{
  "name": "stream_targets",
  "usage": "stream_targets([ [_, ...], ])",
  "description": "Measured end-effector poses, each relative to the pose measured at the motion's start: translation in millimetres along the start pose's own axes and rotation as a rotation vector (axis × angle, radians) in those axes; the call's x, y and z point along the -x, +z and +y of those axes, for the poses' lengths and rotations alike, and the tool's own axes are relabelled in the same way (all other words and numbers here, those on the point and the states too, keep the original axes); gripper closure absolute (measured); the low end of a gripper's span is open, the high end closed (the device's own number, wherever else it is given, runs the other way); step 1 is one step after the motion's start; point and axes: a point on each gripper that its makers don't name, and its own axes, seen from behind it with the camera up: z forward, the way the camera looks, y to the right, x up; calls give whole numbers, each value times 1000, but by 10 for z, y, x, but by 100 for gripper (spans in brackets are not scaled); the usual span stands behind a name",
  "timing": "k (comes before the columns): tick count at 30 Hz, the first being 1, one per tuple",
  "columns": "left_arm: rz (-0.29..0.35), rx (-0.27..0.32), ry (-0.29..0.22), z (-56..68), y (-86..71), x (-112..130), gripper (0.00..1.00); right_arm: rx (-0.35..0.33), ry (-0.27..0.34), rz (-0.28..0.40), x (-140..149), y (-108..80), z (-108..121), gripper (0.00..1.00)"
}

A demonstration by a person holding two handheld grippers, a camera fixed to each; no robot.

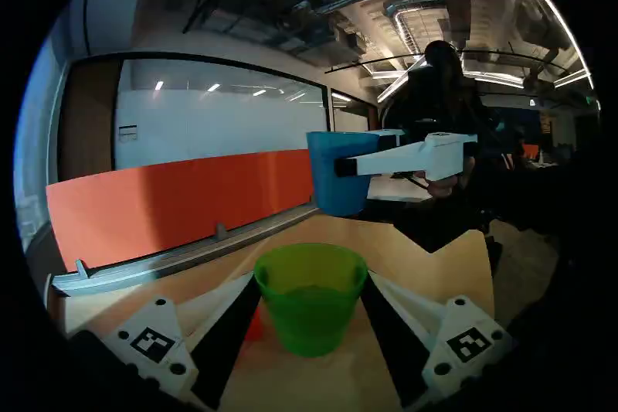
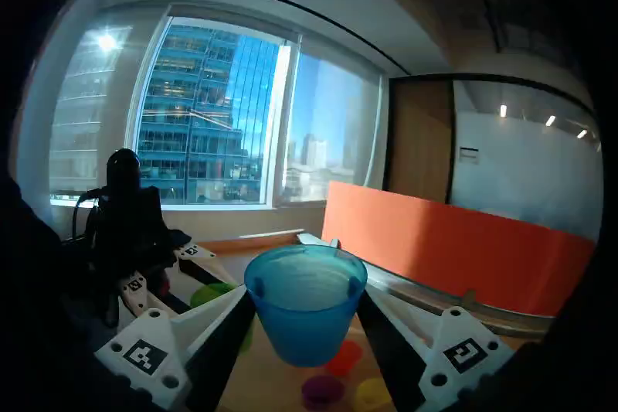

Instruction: Pour water

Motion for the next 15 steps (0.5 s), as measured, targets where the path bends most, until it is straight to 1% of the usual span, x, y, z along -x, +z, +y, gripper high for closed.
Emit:
stream_targets([
  [6,-43,-45,12,-188,-62,163,14,25,23,-18,224,-181,157,12],
  [11,-76,-86,28,-352,-107,298,14,35,25,-25,392,-317,236,12],
  [15,-95,-104,31,-432,-127,378,14,37,18,-33,497,-378,284,12],
])
